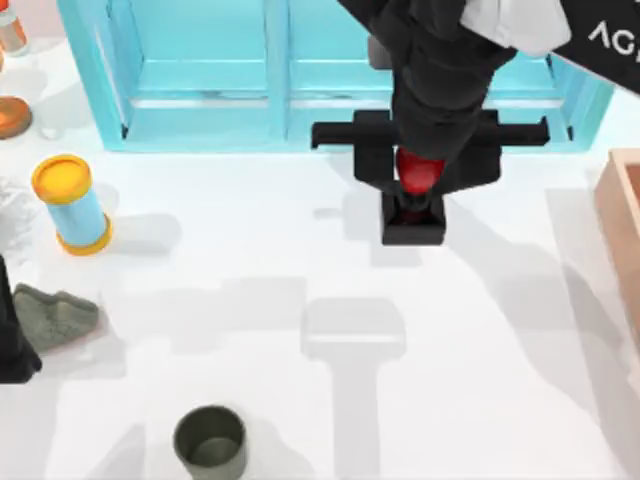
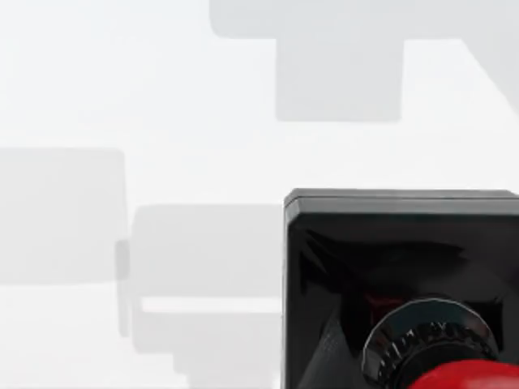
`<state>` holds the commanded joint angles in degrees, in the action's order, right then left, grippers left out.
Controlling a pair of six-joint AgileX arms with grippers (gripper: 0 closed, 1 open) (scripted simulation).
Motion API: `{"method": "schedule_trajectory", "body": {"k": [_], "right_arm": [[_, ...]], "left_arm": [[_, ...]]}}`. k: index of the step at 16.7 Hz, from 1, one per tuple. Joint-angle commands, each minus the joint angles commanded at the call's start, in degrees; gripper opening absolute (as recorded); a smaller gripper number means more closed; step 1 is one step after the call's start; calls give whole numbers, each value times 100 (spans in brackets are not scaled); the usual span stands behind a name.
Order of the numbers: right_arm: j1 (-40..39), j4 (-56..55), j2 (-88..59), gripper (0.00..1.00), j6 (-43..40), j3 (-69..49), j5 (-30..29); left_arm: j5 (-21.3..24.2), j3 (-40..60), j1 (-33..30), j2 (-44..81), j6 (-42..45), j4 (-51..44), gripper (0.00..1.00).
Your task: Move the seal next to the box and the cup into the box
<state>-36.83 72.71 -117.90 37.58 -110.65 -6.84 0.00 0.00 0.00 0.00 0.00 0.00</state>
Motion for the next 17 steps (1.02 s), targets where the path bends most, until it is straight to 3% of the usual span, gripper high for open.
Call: {"method": "schedule_trajectory", "body": {"k": [10,17], "right_arm": [[1084,-581,2968,0,-1128,3503,278],[1192,-616,3288,0,-1269,3891,300]], "left_arm": [[0,0,0,0,0,0,100],[0,0,0,0,0,0,100]]}}
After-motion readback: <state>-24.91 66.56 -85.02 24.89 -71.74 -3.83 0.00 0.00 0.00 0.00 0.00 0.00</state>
